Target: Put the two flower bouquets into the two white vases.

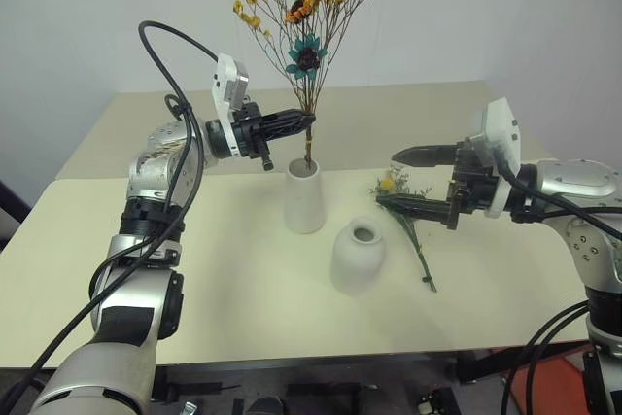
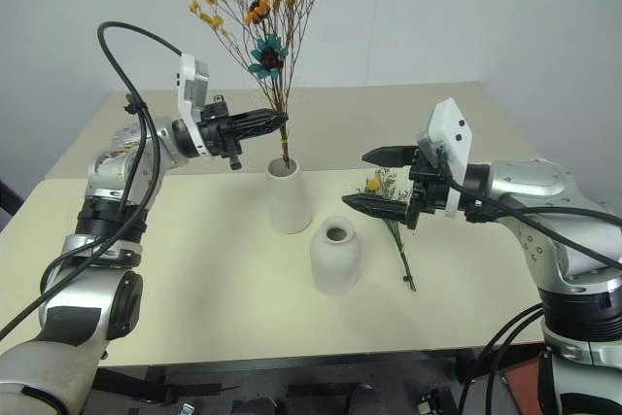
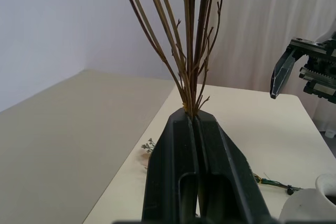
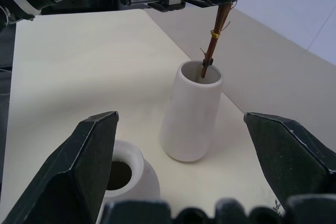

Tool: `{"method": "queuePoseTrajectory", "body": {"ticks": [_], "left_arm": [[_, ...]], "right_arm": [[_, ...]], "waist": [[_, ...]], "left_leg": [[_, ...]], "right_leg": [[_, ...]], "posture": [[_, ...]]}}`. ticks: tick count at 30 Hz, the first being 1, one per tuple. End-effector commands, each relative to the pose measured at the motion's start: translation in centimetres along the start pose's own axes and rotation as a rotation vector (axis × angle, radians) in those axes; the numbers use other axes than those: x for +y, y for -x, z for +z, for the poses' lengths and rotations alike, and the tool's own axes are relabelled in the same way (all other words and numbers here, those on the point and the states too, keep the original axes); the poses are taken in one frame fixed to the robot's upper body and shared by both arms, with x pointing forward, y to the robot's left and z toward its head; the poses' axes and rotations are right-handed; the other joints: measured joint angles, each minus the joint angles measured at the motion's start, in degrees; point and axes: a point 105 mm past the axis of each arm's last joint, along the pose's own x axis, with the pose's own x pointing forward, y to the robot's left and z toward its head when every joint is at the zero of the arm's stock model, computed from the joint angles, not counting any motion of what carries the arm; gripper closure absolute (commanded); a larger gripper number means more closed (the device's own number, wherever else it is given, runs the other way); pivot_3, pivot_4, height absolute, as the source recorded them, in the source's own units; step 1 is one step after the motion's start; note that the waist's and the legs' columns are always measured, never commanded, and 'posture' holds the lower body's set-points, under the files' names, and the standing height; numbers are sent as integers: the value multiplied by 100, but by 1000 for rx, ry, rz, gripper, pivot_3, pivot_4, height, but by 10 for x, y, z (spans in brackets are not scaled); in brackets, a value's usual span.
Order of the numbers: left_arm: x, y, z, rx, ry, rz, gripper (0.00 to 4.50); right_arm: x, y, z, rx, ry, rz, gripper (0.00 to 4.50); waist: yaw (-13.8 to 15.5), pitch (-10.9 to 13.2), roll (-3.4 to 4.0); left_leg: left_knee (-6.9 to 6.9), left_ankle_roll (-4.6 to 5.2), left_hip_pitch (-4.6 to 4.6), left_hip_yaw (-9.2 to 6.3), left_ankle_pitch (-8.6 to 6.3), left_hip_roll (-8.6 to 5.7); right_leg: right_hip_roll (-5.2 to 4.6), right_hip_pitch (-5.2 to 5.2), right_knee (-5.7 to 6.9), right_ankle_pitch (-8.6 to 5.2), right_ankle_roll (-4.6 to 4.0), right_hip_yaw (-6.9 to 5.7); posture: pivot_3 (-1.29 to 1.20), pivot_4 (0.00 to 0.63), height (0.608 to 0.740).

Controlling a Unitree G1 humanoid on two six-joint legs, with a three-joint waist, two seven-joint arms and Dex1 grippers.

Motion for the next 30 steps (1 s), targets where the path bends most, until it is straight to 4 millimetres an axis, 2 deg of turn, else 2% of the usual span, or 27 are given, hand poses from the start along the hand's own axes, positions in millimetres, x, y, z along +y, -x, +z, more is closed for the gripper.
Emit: {"method": "queuePoseTrajectory", "body": {"ticks": [1,8,12,27,30], "left_arm": [[1,1,9,-17,-21,23,4476],[12,1,-9,55,2,110,4476],[17,0,-12,48,28,162,4476],[1,6,-20,64,80,152,4476],[-5,8,-19,68,98,137,3784]], "right_arm": [[0,7,12,-26,39,-19,0],[0,7,13,-27,42,-19,0],[0,8,13,-25,44,-19,0],[-2,7,13,-28,40,-10,0],[-2,6,12,-30,39,-5,0]], "waist": [[0,0,0],[2,0,0],[8,0,0],[7,0,0],[1,0,0]], "left_leg": [[0,0,1,0,0,0],[0,0,0,0,0,0],[1,0,0,0,0,0],[1,0,0,0,0,0],[1,0,1,0,0,0]], "right_leg": [[0,0,1,0,0,0],[0,1,1,0,0,0],[0,1,1,1,1,0],[0,1,1,1,1,1],[0,1,3,1,1,1]], "posture": [[0,150,740],[0,150,740],[0,150,740],[0,150,740],[0,150,740]]}}
